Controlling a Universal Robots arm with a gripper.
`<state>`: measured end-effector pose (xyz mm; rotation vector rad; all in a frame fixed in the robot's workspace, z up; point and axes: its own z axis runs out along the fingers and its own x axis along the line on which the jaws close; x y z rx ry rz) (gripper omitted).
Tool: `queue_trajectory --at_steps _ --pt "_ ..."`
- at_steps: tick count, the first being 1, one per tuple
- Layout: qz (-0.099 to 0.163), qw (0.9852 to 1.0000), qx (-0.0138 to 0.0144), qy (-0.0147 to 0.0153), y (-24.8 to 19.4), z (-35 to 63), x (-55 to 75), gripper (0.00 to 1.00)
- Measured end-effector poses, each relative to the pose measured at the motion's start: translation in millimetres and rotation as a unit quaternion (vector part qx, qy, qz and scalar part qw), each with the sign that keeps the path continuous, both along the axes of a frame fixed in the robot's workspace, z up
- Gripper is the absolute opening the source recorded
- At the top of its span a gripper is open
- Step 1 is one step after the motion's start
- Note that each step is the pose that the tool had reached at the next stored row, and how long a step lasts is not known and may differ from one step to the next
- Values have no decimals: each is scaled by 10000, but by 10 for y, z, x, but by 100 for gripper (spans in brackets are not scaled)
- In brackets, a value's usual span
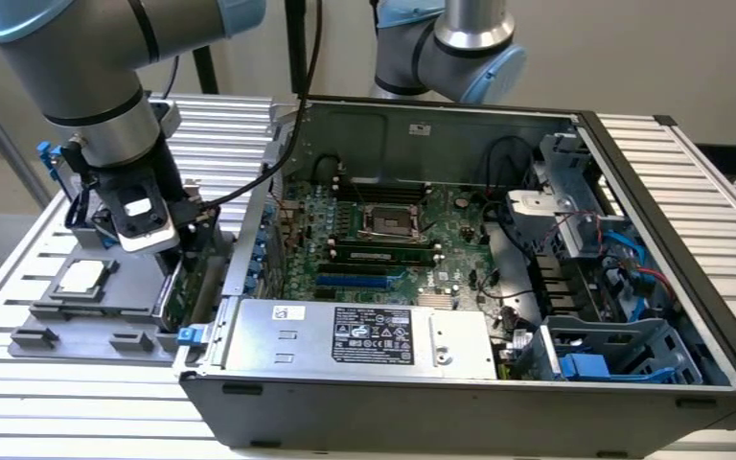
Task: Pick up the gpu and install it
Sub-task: 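Pick up the gpu and move the gpu toward the slot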
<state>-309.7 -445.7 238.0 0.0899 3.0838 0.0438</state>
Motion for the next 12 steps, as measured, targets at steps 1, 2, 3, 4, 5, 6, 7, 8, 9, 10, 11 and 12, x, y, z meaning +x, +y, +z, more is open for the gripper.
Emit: queue_trajectory --at_steps 1,2,3,4,5,6,7,8,9,10,11,12 --pt "0 10000 0 0 0 0 0 26" --pt "0 10000 0 1 0 0 0 26" --pt "1 10000 0 5 0 0 0 26" --pt "7 10000 0 12 0 -1 1 26" --pt "19 10000 0 27 0 -1 1 26" --pt "41 10000 0 52 0 -1 1 26" --pt "61 10000 0 78 0 0 1 26" --pt "81 9999 0 102 0 0 1 26" --pt "100 9999 0 126 0 0 3 26" --pt "114 9998 0 151 0 1 6 26" --pt "120 9998 0 164 0 0 9 26" --pt "125 9998 0 171 0 1 14 26"
